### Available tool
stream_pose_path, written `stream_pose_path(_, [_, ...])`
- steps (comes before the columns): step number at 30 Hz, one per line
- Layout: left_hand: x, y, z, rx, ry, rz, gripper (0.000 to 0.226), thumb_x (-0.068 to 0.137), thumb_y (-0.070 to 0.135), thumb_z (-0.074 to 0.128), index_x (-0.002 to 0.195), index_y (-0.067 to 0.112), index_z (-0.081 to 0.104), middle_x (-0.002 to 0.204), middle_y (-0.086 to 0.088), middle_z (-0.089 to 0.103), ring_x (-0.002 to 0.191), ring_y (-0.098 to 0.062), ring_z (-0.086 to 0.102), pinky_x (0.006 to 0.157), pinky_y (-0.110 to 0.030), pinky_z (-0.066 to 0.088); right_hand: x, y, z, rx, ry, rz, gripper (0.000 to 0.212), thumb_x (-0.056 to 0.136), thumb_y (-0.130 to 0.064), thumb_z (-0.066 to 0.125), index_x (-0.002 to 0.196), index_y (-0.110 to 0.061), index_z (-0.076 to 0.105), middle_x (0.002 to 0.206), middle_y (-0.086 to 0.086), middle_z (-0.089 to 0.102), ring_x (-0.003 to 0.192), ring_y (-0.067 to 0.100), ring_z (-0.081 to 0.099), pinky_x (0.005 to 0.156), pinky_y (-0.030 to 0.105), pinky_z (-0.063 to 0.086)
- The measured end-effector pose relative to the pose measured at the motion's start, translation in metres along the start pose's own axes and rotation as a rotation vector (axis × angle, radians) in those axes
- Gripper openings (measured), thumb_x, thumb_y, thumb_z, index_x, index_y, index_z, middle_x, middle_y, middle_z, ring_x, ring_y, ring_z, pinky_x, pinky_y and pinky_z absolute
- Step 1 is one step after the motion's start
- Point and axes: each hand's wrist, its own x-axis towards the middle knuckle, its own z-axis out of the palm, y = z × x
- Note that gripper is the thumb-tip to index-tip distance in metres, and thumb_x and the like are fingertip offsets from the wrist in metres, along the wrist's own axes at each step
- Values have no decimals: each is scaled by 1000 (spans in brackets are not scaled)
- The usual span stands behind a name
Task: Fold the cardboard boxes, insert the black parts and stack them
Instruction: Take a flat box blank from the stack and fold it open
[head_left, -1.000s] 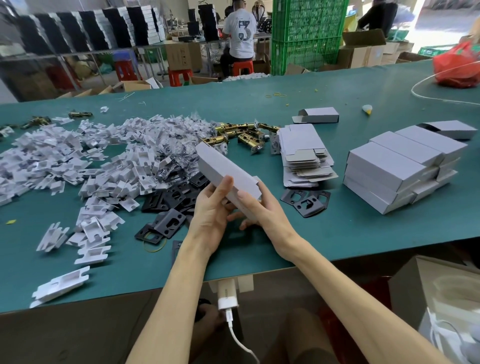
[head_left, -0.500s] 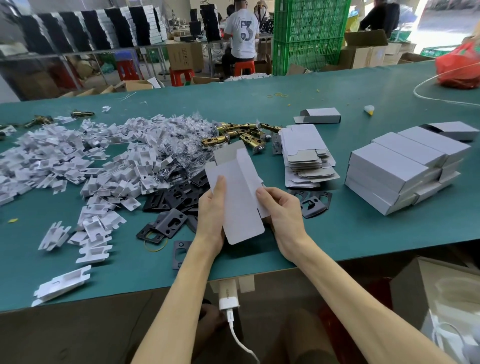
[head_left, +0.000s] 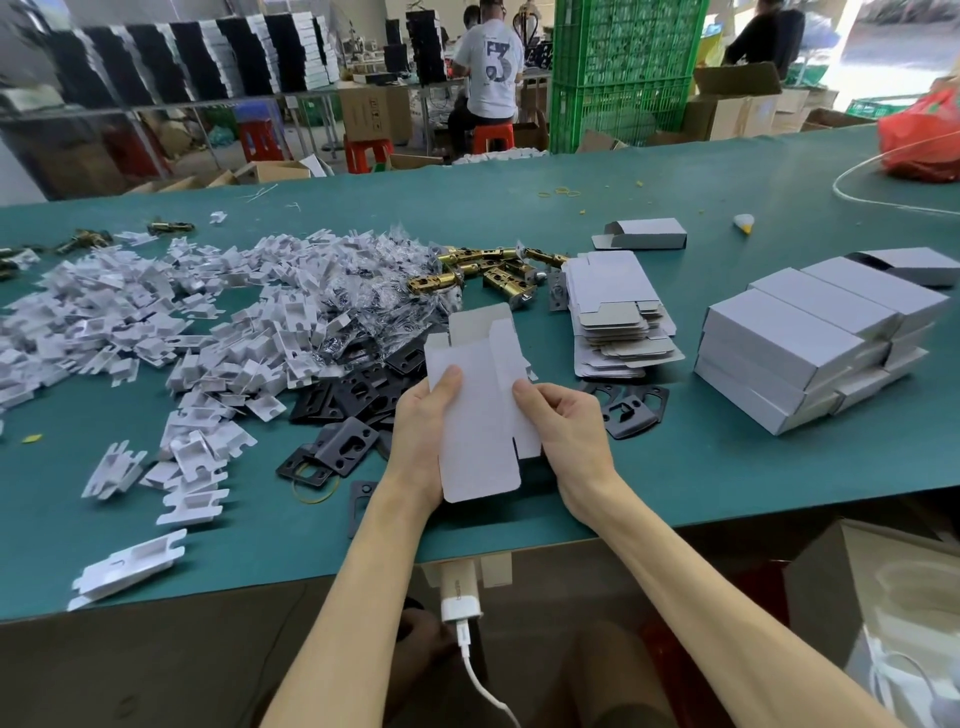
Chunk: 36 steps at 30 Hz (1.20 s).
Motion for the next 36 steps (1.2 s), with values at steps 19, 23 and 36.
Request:
stream_pose_path(19, [-4, 2, 2, -6, -176, -14, 29, 107, 16, 51, 133, 9, 63, 121, -19, 74, 101, -36, 73, 84, -51, 62, -1, -3, 3, -110, 10, -33, 57, 92, -46, 70, 138, -27, 43, 109, 2, 72, 92, 10, 73, 73, 28, 60])
stream_pose_path(23, [-6, 0, 5, 30, -280, 38, 47, 107, 21, 54, 153, 28, 44, 133, -13, 69, 115, -36, 70, 89, -50, 62, -1, -2, 4, -143, -62, -100, 58, 92, -33, 75, 142, -40, 45, 119, 3, 64, 99, 16, 72, 73, 33, 62])
stream_pose_path(36, [-2, -4, 0, -10, -166, 140, 35, 96, 19, 68, 131, 15, 71, 130, -22, 69, 103, -34, 67, 93, -51, 55, -6, -10, 0, 38, -146, -60, 39, 94, -32, 67, 131, -35, 58, 114, 15, 69, 98, 34, 71, 80, 55, 61])
